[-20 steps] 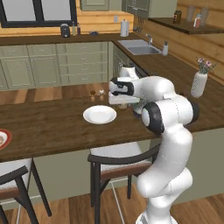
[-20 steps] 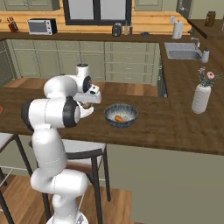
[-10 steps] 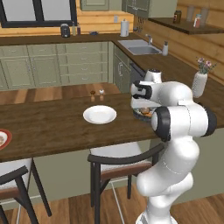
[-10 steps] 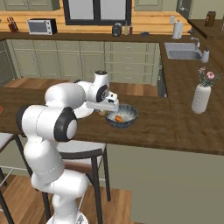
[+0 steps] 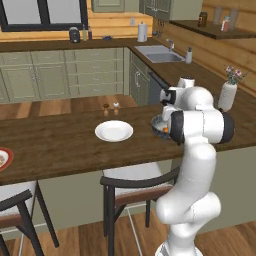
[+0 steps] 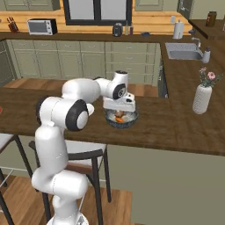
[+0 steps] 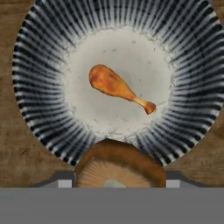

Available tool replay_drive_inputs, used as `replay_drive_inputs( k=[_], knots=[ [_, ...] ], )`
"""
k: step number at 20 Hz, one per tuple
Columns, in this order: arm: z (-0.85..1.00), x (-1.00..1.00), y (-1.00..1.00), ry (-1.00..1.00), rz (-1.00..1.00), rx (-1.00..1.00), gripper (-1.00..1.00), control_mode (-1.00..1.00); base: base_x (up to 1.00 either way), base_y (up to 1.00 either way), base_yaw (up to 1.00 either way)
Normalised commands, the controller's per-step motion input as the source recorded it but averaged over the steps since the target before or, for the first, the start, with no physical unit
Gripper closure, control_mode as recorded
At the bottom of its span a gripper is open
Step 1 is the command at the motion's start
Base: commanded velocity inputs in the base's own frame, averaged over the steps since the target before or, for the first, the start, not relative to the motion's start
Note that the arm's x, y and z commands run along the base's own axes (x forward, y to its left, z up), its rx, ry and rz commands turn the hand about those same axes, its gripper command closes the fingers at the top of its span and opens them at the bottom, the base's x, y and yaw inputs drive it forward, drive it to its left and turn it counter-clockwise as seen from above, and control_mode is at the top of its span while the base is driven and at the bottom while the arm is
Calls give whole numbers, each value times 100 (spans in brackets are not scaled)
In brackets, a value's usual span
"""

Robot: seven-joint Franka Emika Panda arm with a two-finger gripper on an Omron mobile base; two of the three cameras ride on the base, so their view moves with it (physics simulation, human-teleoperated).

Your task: Pick the chicken drumstick and mushroom from their plates and place them in the bowl. Then put the bowl in the fridge.

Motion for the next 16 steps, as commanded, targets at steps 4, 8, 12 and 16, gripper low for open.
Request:
replay_drive_inputs(
  k=[4, 8, 12, 16],
  knots=[
    [-21, 71, -23, 6, 6, 0, 100, -100, 0, 0, 0],
    [-45, 37, -4, 2, 2, -2, 100, -100, 0, 0, 0],
    [-72, 8, 14, 0, 0, -8, 100, -100, 0, 0, 0],
    [-50, 32, 11, 1, 0, -5, -100, -100, 0, 0, 0]
  ],
)
